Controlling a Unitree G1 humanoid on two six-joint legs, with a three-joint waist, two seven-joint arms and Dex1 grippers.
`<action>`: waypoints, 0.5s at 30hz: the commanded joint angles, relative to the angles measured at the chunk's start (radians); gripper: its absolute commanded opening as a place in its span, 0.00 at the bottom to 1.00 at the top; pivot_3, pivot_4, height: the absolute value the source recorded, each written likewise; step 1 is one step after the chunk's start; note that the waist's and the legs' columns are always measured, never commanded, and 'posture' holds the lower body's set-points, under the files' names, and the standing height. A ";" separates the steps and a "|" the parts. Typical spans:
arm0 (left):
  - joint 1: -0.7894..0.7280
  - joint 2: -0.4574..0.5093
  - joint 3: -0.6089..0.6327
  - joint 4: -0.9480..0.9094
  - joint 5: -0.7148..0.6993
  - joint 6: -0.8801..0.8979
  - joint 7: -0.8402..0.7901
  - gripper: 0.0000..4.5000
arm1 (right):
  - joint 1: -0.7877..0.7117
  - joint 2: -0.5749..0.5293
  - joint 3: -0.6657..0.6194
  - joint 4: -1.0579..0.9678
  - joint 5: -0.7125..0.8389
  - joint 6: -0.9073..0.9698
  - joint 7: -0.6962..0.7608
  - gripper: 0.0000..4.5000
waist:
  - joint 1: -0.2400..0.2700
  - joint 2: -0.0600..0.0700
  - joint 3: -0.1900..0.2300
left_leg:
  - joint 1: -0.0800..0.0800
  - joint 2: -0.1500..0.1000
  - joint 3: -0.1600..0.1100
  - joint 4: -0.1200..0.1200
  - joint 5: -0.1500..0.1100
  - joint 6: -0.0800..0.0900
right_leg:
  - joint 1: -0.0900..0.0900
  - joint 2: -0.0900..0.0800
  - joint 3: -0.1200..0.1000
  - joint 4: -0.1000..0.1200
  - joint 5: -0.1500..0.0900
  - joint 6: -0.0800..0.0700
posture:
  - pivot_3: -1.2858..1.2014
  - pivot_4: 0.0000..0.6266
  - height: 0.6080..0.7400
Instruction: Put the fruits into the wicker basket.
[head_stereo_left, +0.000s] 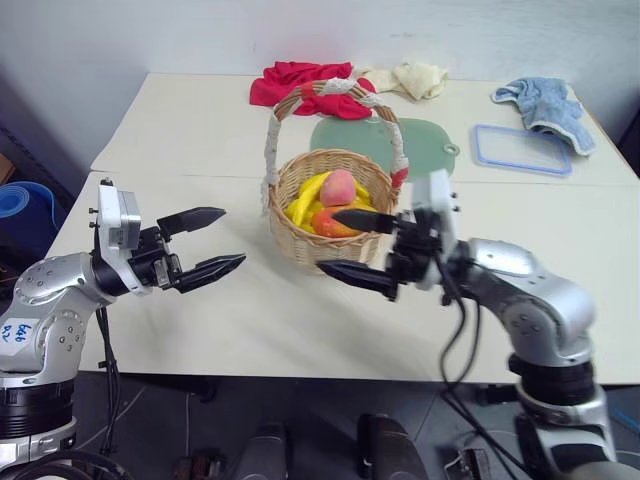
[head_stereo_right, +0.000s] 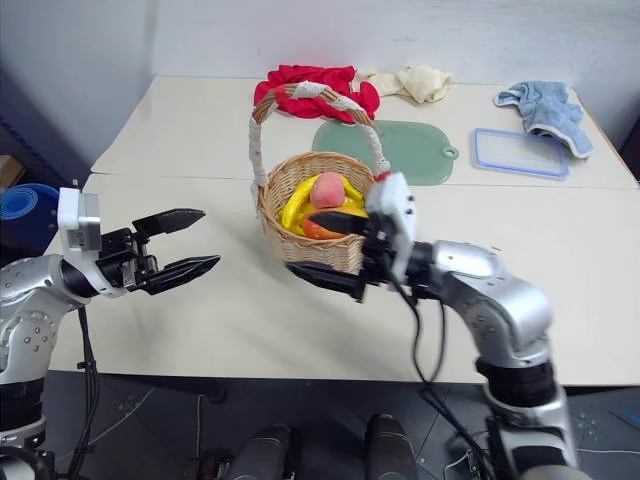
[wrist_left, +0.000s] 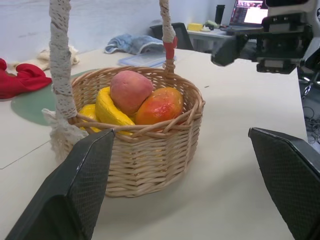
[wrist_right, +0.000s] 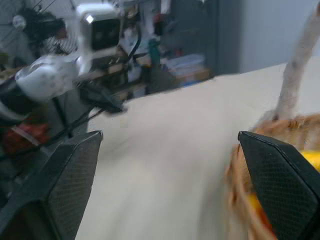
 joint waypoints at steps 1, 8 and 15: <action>-0.013 0.000 0.023 -0.021 -0.012 -0.023 -0.001 1.00 | -0.038 -0.081 -0.086 0.190 -0.083 -0.152 0.065 0.99 | 0.001 0.000 0.000 | 0.001 0.000 0.002 0.000 0.000 0.000 | 0.000 0.000 0.000 0.000 0.000 -0.001 | 0.52 0.24 1.00; -0.038 -0.006 -0.004 -0.034 -0.024 -0.012 -0.006 1.00 | -0.285 -0.017 -0.036 0.688 -0.235 -0.476 0.189 0.99 | -0.018 0.000 0.000 | 0.004 0.002 0.007 -0.001 0.000 0.000 | -0.001 0.000 0.000 0.001 0.001 -0.001 | 0.52 0.24 1.00; -0.066 -0.032 -0.041 -0.057 -0.024 0.002 0.008 1.00 | -0.514 0.103 0.054 1.018 -0.340 -0.611 0.326 0.85 | -0.024 0.000 0.000 | 0.004 0.003 0.006 -0.002 0.000 -0.001 | -0.002 0.000 -0.002 0.003 0.001 -0.001 | 0.52 0.24 1.00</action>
